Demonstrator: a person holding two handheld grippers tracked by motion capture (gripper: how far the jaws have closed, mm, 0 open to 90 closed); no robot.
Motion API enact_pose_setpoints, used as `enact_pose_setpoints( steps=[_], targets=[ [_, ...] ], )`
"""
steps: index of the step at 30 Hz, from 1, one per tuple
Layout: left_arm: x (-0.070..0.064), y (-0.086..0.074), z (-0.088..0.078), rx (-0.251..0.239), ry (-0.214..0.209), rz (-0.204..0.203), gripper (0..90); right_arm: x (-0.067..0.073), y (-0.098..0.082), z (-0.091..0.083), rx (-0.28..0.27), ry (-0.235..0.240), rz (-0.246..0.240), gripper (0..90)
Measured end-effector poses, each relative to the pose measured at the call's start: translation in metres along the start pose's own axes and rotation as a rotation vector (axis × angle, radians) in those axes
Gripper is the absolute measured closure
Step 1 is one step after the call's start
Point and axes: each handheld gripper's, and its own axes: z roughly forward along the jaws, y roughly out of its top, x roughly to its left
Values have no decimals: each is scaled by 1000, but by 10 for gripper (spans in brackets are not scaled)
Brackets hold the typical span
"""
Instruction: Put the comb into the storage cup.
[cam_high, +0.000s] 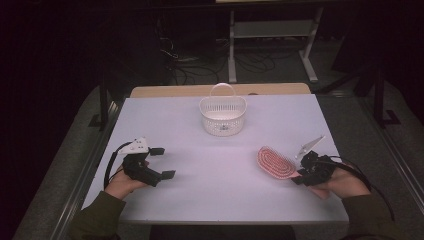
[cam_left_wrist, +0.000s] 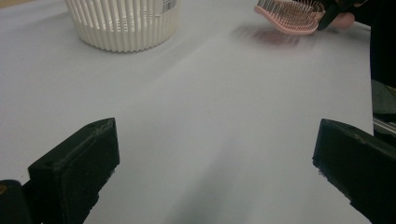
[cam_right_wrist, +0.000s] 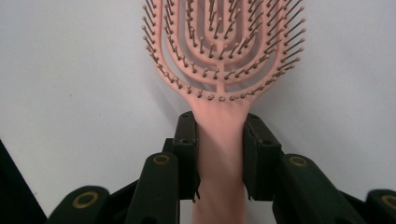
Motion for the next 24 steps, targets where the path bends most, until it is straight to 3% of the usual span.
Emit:
enact_pose_setpoints(
  steps=[9,16,24],
  targets=[
    [1,0,0,-2,-1,-3,1,1,4,-5,-32,-4,-1,685],
    [1,1,0,-4,0,-5,1,1,18,-14,-80,-14,-16,685],
    [1,1,1,-3,-5,-1,1,-1,30,-13,-113,8,-26,685]
  ],
)
